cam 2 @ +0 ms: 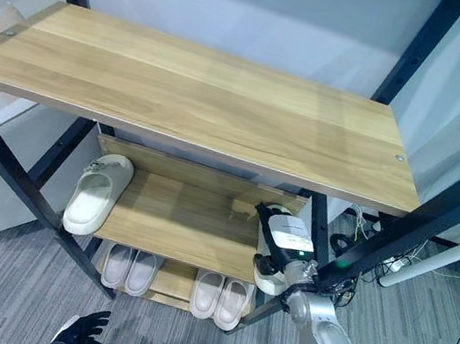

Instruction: Arrange the slippers neatly on the shoe rack.

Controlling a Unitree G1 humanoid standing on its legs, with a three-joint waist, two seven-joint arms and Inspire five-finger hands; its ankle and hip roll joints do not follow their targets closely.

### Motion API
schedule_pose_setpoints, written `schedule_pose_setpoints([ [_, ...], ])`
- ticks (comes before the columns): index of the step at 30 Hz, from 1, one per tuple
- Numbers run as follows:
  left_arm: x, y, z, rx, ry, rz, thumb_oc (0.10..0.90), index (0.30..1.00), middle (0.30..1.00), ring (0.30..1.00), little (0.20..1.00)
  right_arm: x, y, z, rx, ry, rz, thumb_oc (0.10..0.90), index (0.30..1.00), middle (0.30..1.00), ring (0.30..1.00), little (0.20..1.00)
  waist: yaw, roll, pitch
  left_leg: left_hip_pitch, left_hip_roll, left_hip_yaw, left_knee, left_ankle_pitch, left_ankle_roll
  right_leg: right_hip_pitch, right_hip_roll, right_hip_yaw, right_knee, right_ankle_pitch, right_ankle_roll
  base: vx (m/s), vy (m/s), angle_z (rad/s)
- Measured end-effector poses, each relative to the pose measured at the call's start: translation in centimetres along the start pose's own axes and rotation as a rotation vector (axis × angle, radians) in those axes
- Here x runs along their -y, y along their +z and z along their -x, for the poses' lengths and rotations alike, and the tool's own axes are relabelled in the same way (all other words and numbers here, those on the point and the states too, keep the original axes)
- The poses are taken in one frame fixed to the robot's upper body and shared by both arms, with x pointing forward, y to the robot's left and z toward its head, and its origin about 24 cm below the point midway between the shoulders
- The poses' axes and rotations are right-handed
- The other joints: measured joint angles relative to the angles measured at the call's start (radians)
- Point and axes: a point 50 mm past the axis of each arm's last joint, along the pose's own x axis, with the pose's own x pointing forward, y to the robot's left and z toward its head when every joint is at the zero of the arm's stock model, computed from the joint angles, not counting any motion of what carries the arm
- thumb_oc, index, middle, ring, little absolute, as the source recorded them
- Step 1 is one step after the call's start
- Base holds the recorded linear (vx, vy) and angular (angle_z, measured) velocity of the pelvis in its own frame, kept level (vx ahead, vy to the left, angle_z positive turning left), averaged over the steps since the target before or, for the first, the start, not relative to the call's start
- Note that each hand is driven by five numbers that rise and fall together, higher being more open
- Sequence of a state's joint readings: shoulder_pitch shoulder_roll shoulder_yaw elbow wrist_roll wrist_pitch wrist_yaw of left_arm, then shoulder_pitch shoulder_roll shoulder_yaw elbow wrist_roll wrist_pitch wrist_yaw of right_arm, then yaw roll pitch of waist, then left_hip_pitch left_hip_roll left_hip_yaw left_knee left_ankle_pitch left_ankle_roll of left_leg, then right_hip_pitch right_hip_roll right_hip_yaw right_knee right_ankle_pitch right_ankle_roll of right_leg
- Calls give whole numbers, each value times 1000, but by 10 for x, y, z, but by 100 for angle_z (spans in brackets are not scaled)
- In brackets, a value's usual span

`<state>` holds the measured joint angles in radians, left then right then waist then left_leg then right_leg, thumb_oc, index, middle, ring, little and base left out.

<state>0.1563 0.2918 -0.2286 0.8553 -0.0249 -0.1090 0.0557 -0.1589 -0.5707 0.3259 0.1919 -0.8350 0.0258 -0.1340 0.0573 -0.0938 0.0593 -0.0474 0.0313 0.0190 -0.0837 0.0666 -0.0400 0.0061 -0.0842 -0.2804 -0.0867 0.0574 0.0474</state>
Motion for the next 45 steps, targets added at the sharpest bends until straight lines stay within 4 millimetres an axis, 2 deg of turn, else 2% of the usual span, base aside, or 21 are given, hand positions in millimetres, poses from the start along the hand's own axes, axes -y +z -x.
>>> schedule_pose_setpoints([
  [18,-3,0,0,-2,10,14,800,900,900,900,900,20,-5,-6,24,-44,68,800,900,900,900,900,1,-9,5,-3,0,-2,0,0,0,-2,0,-2,0,0,0,0,0,0],
  [33,-3,-2,0,-6,12,16,800,900,900,900,900,23,-8,-6,26,-42,105,800,900,900,900,900,5,-6,9,-21,-4,-4,0,2,5,-19,-4,-5,-1,3,2,0,0,0],
  [36,-3,-2,0,-7,11,17,800,900,900,900,900,24,-9,-7,27,-41,115,653,679,679,679,679,4,-2,12,-28,-6,-4,0,2,5,-25,-6,-5,-1,6,4,0,0,0],
  [37,-3,-2,0,-9,11,18,800,900,900,900,900,23,-9,-10,31,-34,127,485,427,427,427,427,3,0,13,-35,-7,-3,0,1,3,-32,-7,-6,-2,7,6,2,2,-3],
  [38,-3,-2,0,-8,11,19,800,900,900,900,900,23,-9,-11,34,-30,135,485,427,427,427,427,1,1,14,-39,-7,-3,0,1,3,-37,-8,-6,-3,8,6,0,0,0],
  [39,-3,-2,0,-7,11,21,800,900,900,900,900,24,-10,-12,35,-27,144,400,300,300,300,300,1,1,14,-44,-9,-4,0,3,3,-41,-9,-7,-3,9,7,0,0,0],
  [45,-2,-4,1,-15,11,23,800,900,900,900,900,27,-16,-16,6,-72,160,400,300,300,300,300,0,4,16,-61,-18,-20,0,7,16,-54,-17,-13,-7,9,17,6,3,6],
])
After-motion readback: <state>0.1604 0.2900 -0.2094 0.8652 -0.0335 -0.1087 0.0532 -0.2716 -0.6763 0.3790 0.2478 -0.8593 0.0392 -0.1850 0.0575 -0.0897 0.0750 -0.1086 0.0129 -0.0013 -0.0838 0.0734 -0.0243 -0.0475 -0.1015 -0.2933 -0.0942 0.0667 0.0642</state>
